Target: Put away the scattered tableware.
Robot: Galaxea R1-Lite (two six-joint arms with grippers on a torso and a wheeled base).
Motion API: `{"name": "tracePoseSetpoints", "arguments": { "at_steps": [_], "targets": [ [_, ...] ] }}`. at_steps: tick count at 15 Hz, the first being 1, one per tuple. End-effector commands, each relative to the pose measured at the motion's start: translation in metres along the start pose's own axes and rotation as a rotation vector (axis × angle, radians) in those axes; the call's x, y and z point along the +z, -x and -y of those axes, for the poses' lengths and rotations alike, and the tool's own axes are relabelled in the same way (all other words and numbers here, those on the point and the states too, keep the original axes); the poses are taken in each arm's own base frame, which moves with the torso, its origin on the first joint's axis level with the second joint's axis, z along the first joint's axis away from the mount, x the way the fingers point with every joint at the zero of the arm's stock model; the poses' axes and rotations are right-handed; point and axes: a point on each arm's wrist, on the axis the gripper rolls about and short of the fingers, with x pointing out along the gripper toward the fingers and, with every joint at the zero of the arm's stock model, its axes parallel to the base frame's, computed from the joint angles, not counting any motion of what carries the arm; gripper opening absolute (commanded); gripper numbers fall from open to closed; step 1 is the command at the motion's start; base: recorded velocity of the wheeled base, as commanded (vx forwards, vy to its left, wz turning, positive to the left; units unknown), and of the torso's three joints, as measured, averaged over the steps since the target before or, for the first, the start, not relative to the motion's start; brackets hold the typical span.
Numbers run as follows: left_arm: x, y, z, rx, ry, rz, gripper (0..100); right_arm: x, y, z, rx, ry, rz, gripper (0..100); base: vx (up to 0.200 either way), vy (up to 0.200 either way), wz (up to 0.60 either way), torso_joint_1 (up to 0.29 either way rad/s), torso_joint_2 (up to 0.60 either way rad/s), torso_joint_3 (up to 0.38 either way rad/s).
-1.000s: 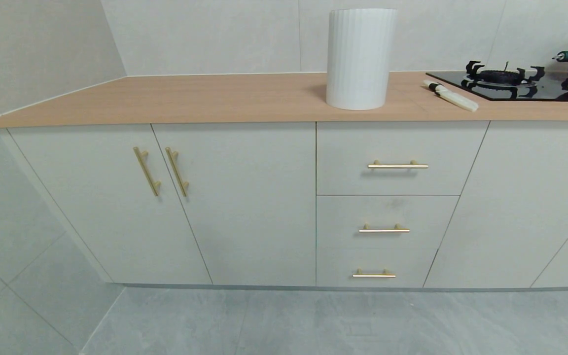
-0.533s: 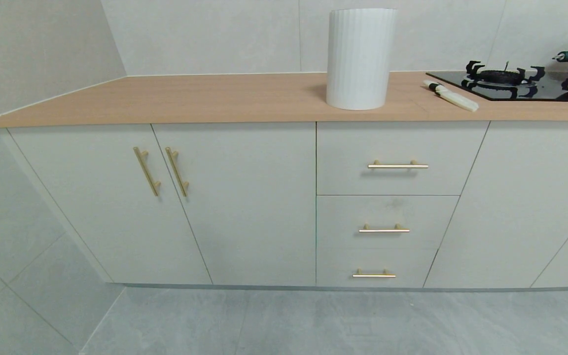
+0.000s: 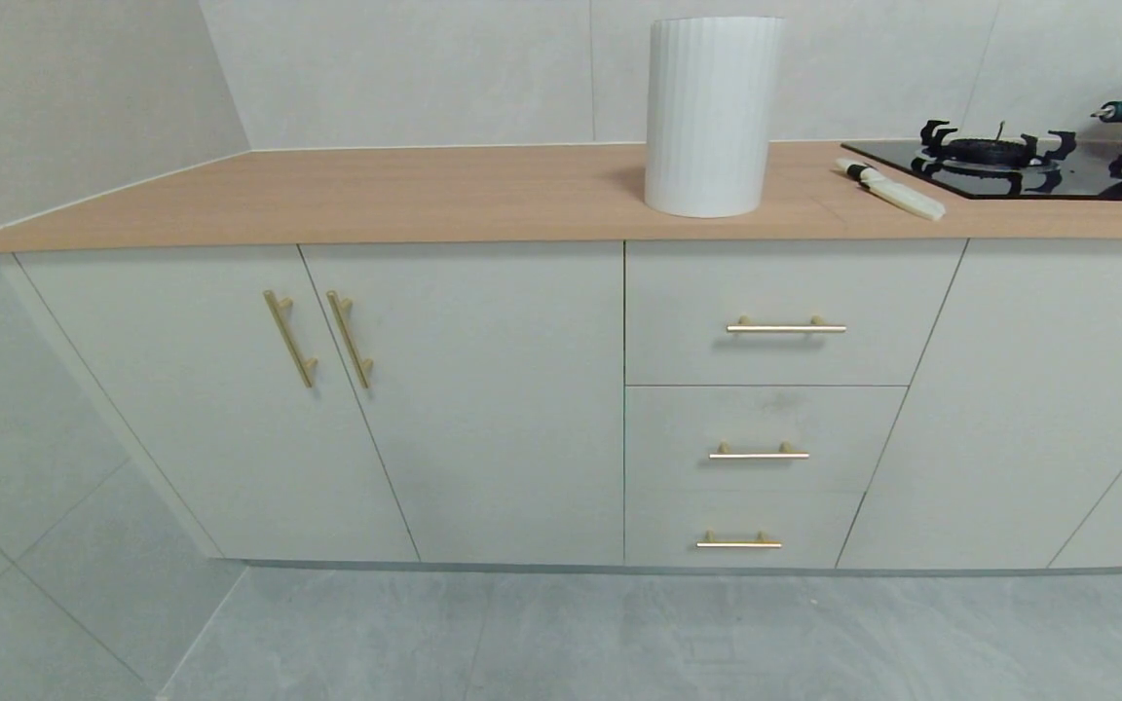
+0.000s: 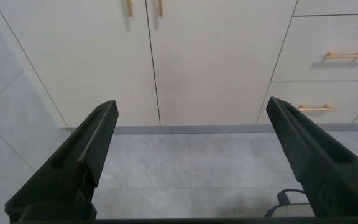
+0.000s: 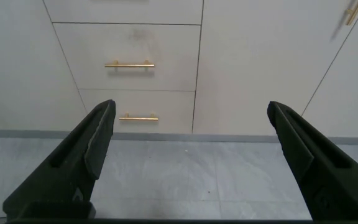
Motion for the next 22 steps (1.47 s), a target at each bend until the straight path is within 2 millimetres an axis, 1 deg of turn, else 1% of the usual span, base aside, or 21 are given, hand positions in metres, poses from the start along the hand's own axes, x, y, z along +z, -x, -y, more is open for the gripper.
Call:
{"name": "tracePoseSetpoints", "arguments": {
  "at_steps": [1, 6, 22],
  "targets": [
    [0.0, 0.0, 0.0, 0.0, 0.0, 0.0, 100, -0.0005, -0.0004, -0.0001, 0.004, 0.001, -0.008, 100, 0.0, 0.0, 0.0, 0.0, 0.0, 0.0],
    [0.0, 0.0, 0.0, 0.0, 0.0, 0.0, 100, -0.0005, -0.0004, -0.0001, 0.001, -0.003, -0.008, 100, 0.0, 0.0, 0.0, 0.0, 0.0, 0.0],
    [0.0, 0.0, 0.0, 0.0, 0.0, 0.0, 100, -0.0005, -0.0002, 0.0, 0.001, -0.006, -0.006, 100, 0.2, 0.0, 0.0, 0.003, 0.0, 0.003]
  ]
}}
